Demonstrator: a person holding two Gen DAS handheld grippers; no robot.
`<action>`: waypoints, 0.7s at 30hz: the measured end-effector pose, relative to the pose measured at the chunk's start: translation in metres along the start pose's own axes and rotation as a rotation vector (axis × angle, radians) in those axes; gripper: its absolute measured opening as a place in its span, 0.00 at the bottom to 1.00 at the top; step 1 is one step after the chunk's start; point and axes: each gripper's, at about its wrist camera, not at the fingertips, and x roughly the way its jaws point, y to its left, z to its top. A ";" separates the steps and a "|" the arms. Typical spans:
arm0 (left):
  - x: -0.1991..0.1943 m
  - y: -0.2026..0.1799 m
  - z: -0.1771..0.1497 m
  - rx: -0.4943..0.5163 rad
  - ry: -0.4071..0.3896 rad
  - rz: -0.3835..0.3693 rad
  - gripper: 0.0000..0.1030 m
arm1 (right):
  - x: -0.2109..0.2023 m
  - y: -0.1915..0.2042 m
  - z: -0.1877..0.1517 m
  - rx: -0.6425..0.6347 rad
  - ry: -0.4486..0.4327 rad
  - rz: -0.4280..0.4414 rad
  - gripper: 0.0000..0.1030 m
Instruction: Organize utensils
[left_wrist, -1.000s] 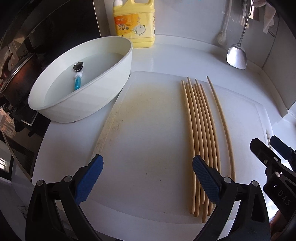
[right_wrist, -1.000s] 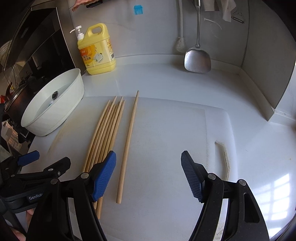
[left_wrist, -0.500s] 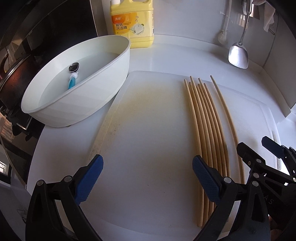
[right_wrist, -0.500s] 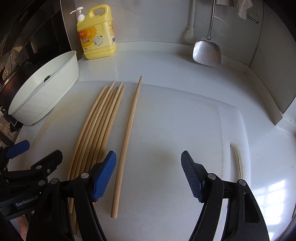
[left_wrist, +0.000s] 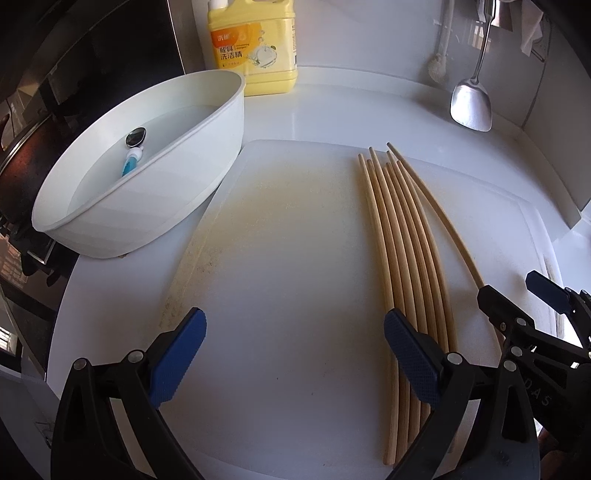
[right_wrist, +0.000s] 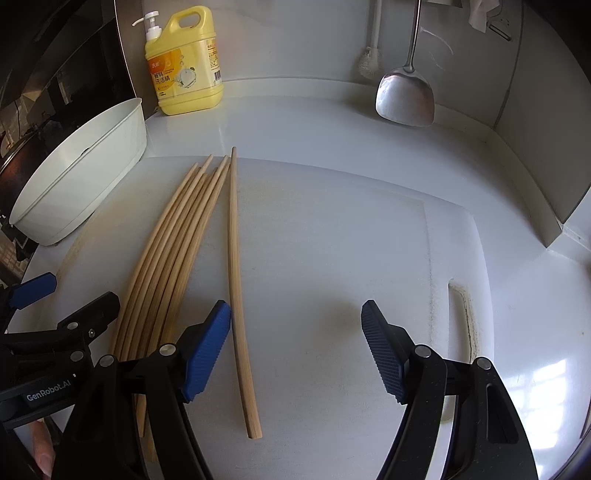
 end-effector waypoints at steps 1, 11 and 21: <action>0.000 -0.001 0.000 0.004 -0.001 0.000 0.93 | 0.000 0.000 0.000 -0.002 0.000 0.000 0.67; 0.002 -0.002 -0.001 0.011 0.007 -0.001 0.93 | -0.002 -0.007 0.002 0.006 0.000 0.002 0.67; 0.006 -0.003 0.003 0.014 0.014 0.004 0.93 | -0.001 -0.003 0.006 -0.013 -0.016 0.019 0.67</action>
